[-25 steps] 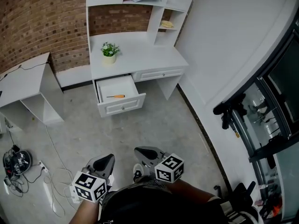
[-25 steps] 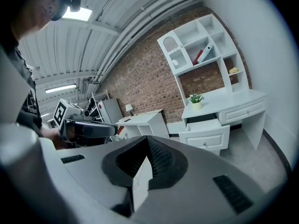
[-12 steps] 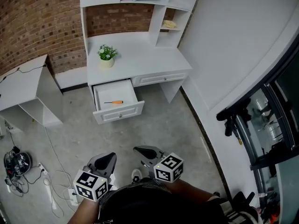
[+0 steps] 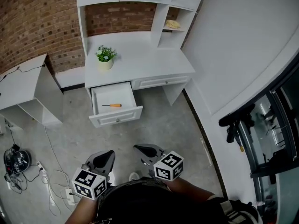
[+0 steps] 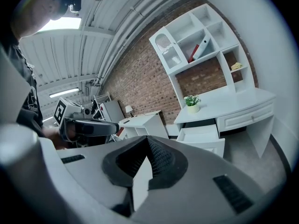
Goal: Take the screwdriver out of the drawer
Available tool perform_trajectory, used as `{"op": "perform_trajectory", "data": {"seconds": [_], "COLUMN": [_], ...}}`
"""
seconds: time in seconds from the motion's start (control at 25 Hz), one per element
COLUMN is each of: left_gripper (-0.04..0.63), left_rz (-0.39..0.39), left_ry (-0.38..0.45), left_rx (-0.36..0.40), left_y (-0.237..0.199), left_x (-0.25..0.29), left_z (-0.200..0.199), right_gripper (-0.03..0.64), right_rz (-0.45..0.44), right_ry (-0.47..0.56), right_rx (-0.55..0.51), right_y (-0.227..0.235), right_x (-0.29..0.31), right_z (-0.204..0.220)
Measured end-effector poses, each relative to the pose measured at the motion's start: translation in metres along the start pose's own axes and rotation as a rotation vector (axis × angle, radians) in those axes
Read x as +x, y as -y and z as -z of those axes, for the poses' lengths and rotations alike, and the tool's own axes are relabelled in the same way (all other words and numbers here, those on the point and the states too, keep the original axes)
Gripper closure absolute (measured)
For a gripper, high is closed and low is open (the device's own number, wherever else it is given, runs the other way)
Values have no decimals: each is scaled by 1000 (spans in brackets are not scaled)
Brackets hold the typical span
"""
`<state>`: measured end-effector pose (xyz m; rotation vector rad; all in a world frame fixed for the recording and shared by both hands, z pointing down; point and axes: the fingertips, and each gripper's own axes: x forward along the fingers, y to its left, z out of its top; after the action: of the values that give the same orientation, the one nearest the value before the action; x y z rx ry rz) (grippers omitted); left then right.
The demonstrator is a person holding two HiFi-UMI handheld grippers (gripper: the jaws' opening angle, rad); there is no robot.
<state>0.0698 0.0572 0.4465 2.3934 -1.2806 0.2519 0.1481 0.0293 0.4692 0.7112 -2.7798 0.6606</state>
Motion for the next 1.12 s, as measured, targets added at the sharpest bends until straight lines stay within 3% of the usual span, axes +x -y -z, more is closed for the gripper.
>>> {"op": "perform_trajectory", "data": {"seconds": [0.64, 1.12], "left_gripper": [577, 577], "left_rz": [-17, 20], "left_ry": [-19, -13], "left_rx": [-5, 13], "left_y": [6, -4], "left_x": [35, 54], "left_z": [-10, -18], "right_gripper": [611, 611], "right_rz": [-12, 13], "right_ry": [8, 8], "right_rx": [17, 23], "right_y": [35, 47], "right_x": [-9, -1], "right_z": [-11, -9]}}
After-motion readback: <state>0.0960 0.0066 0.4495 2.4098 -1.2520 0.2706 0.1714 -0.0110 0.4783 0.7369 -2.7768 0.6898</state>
